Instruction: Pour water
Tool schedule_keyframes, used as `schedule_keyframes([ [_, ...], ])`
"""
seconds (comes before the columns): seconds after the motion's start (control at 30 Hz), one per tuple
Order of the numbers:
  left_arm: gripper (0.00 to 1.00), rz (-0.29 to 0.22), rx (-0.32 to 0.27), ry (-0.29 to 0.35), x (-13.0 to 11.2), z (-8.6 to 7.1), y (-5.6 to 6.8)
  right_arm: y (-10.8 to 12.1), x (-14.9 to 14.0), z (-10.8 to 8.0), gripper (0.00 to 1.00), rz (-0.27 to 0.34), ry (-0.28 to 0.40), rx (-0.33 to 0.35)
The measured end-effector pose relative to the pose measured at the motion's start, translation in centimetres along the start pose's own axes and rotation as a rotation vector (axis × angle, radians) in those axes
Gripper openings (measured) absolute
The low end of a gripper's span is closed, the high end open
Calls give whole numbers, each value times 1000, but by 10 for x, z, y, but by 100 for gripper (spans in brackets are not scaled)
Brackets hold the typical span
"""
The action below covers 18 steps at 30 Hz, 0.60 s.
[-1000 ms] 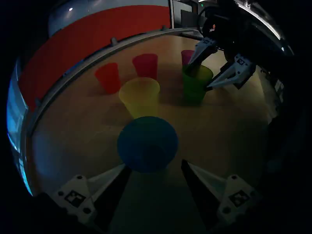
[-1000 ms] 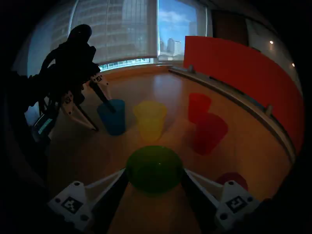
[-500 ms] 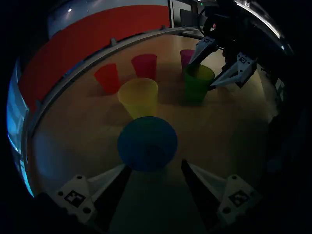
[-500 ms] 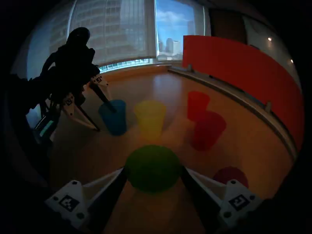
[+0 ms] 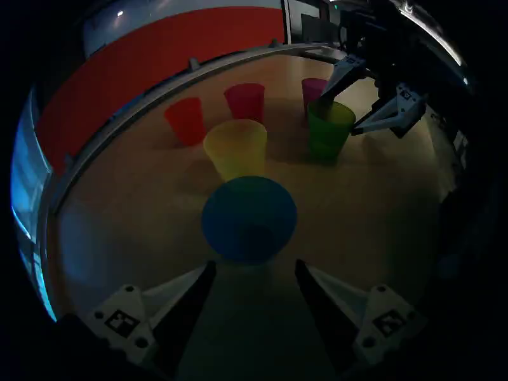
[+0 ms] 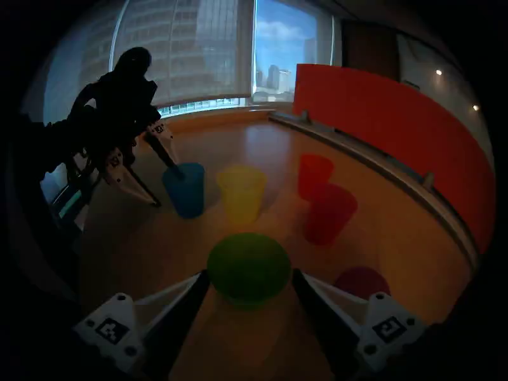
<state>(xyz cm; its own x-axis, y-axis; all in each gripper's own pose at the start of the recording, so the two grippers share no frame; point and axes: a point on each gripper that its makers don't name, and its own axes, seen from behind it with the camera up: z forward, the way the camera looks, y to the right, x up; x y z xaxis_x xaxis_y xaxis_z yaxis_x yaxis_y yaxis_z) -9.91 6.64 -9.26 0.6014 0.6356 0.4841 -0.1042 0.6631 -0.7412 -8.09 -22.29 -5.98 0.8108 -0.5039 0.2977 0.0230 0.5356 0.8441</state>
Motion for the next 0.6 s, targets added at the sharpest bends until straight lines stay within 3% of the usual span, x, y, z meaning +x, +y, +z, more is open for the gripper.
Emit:
schedule_keyframes([
  [0.27, 92, -15, 26, 10, -5, -9, -3, 2, -6, -19, 100, -1, 0, -31],
  [0.6, 93, -47, 58, 50, -1, -20, -4, 3, -6, -47, 100, 33, 47, -81],
])
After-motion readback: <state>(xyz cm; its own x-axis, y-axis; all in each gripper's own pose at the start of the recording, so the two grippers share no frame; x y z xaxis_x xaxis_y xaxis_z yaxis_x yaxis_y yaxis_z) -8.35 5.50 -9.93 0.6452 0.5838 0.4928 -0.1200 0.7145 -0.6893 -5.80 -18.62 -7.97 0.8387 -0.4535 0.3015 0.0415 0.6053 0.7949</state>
